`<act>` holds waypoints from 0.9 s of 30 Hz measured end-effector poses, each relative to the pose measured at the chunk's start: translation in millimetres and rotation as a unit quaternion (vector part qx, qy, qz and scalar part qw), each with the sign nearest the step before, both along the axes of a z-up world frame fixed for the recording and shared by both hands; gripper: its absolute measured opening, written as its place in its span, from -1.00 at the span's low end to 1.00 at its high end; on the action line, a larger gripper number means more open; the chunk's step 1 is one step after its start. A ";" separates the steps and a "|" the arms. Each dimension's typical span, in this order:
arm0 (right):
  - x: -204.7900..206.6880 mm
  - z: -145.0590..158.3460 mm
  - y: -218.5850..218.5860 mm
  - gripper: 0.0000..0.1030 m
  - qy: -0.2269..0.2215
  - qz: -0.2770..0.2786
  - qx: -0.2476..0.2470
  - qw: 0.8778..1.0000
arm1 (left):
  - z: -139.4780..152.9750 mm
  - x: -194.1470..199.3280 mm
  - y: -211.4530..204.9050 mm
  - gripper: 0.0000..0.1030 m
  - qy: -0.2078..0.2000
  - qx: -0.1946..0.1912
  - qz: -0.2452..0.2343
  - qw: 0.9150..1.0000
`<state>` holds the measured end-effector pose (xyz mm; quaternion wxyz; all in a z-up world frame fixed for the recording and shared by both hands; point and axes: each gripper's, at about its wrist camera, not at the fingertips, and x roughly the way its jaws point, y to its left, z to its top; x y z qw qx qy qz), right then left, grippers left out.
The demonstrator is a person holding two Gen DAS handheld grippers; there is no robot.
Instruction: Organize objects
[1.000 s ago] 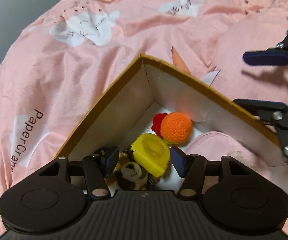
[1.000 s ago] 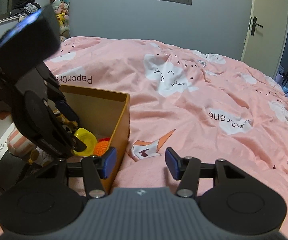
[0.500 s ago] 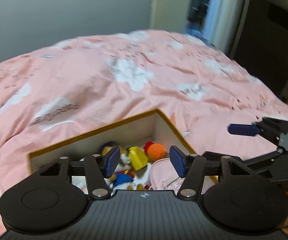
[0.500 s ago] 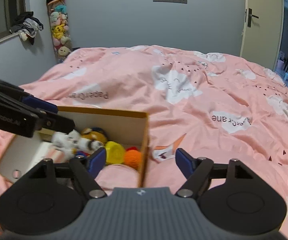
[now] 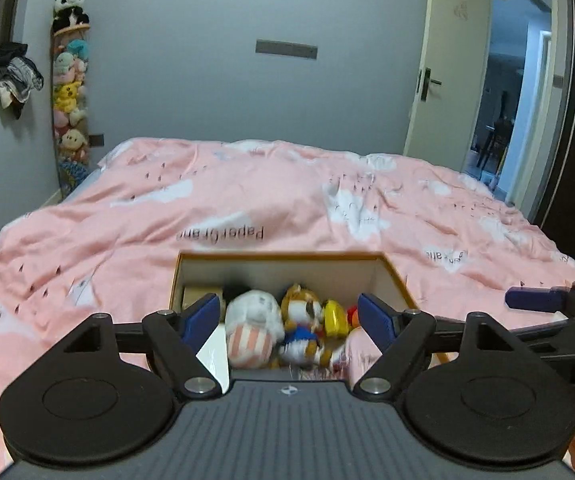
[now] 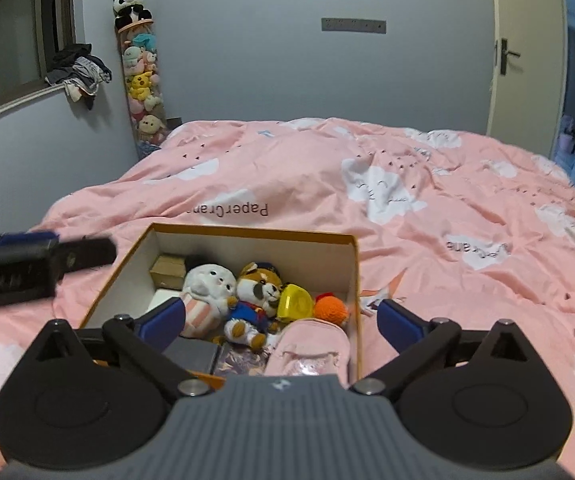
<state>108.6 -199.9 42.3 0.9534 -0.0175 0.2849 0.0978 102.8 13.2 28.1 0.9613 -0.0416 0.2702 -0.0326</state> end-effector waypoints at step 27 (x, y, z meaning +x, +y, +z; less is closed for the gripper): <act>12.4 -64.4 8.2 0.98 0.073 -0.043 -0.012 0.996 | -76.6 -2.3 20.6 0.89 0.091 -0.013 0.042 0.995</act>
